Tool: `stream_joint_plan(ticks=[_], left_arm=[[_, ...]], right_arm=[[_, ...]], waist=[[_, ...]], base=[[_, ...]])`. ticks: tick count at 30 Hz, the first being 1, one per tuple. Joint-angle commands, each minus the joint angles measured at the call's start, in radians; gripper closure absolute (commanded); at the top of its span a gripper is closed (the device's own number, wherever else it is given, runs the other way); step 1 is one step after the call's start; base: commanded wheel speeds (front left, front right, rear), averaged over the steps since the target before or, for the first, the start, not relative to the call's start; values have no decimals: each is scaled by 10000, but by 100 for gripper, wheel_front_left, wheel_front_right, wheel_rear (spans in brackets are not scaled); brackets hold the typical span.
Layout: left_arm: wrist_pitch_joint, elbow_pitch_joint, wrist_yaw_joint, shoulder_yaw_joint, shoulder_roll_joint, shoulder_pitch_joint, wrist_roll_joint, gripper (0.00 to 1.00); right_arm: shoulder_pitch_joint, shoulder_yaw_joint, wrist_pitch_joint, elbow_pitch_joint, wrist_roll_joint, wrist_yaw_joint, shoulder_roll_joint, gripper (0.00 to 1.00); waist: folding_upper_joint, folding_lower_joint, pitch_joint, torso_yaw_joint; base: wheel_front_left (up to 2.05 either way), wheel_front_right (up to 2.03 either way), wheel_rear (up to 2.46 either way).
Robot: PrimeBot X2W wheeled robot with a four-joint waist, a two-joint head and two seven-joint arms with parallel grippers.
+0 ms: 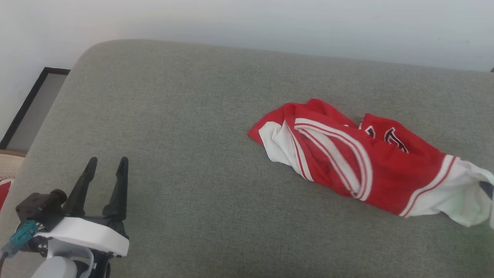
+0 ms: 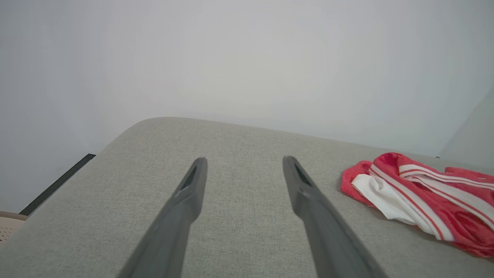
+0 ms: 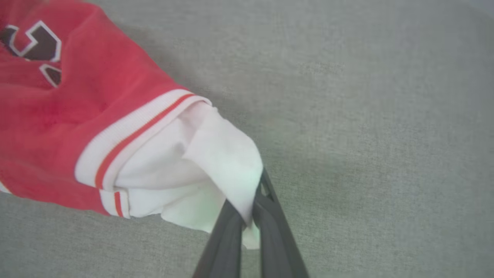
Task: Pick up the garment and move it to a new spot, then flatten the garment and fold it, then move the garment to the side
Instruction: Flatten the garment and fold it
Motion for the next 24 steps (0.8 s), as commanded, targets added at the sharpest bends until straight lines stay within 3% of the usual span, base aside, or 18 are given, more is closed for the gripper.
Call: stream_joint_plan(ticks=[1, 6, 7, 9, 10, 17, 24], left_arm=[[-48, -35, -53, -28, -11, -109, 95, 0], [39, -71, -137, -149, -50, -331, 90, 0], [70, -77, -158, -175, -53, -388, 81, 0], [122, -85, -176, -224, -36, -506, 110, 0], [165, -93, -199, -245, -27, -567, 117, 0], [513, -200, -356, -372, 110, -971, 57, 0], [1453, -352, -534, -511, 427, -1459, -234, 0]], right_arm=[[-69, -110, 39, 201, -148, -7, 49, 100], [-409, -135, -92, 1266, -381, -8, 182, 100], [-521, -128, -122, 1504, -353, -8, 278, 94], [-710, -14, -257, 1791, -381, -8, 257, 50], [-798, 16, -305, 1948, -361, -10, 262, 0], [-1151, 145, -653, 2057, -230, -10, 271, 0], [-1294, 13, -1201, 1076, -114, -8, 689, 0]], waist=[[0, 0, 38, -12], [0, 0, 205, -8], [0, 0, 241, -8], [0, 0, 298, 1], [0, 0, 320, -1], [0, 0, 378, -161], [0, 0, 341, -742]], base=[[0, 0, 0], [0, 0, 0], [0, 0, 0], [0, 0, 0], [0, 0, 0], [0, 0, 0], [0, 0, 0]])
